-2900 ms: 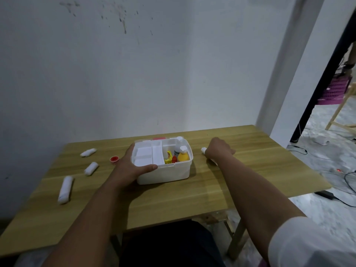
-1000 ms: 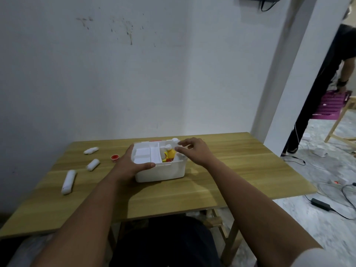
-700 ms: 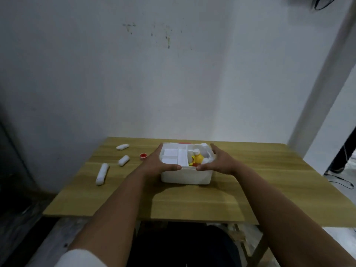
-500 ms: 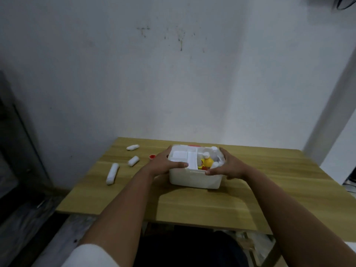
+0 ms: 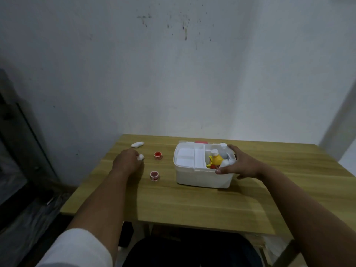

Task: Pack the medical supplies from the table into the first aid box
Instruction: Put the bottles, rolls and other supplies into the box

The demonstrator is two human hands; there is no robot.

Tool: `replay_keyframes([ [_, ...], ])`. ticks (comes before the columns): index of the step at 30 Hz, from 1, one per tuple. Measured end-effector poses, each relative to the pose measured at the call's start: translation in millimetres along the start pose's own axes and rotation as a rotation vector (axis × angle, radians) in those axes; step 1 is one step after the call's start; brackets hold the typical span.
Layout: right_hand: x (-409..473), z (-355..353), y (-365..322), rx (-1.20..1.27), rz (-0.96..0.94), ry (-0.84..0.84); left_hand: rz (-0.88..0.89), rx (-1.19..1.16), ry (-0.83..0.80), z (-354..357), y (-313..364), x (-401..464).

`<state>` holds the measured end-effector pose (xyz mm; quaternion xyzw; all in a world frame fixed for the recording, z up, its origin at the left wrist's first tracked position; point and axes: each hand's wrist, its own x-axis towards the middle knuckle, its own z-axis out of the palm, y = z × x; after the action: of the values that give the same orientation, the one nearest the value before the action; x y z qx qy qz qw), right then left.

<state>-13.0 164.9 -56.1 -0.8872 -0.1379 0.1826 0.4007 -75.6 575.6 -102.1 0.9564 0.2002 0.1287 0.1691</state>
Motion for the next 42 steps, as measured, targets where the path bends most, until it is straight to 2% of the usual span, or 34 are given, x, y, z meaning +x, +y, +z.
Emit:
replay_keyframes([
  [5, 5.6, -9.6, 0.9, -0.029, 0.027, -0.037, 0.083, 0.038, 0.041, 10.2, -5.5, 21.0],
  [10, 15.8, -13.9, 6.1, -0.028, 0.041, -0.059, 0.060, 0.031, 0.050, 25.8, -19.1, 63.4],
  [16, 15.1, -15.3, 5.7, -0.018, 0.031, -0.055, 0.105, -0.138, -0.062, 31.1, -12.5, 78.0],
  [20, 11.5, -12.4, 2.8, -0.003, 0.024, -0.032, 0.107, -0.090, 0.012, 38.6, -10.0, 82.6],
  [26, 7.8, -8.3, 0.3, 0.036, 0.023, -0.021, 0.045, -0.192, 0.014, 30.9, -1.4, 65.2],
  [29, 5.1, -6.1, -0.6, 0.044, 0.029, -0.009, 0.037, -0.390, 0.069, 19.2, 18.1, 47.8],
  [32, 2.4, -4.8, -2.3, 0.050, 0.042, 0.007, 0.120, -0.561, 0.127, -6.1, 51.0, 33.9],
  [36, 0.3, -4.1, -7.3, 0.036, 0.070, 0.009, 0.307, -0.534, 0.102, -39.1, 102.5, 14.0],
  [39, -1.3, -2.6, -8.7, 0.043, 0.086, 0.018, 0.419, -0.420, 0.021, -40.1, 131.6, -2.4],
  [42, -2.7, -1.9, -9.6, 0.045, 0.083, 0.014, 0.448, -0.263, -0.049, -22.2, 140.7, -10.1],
])
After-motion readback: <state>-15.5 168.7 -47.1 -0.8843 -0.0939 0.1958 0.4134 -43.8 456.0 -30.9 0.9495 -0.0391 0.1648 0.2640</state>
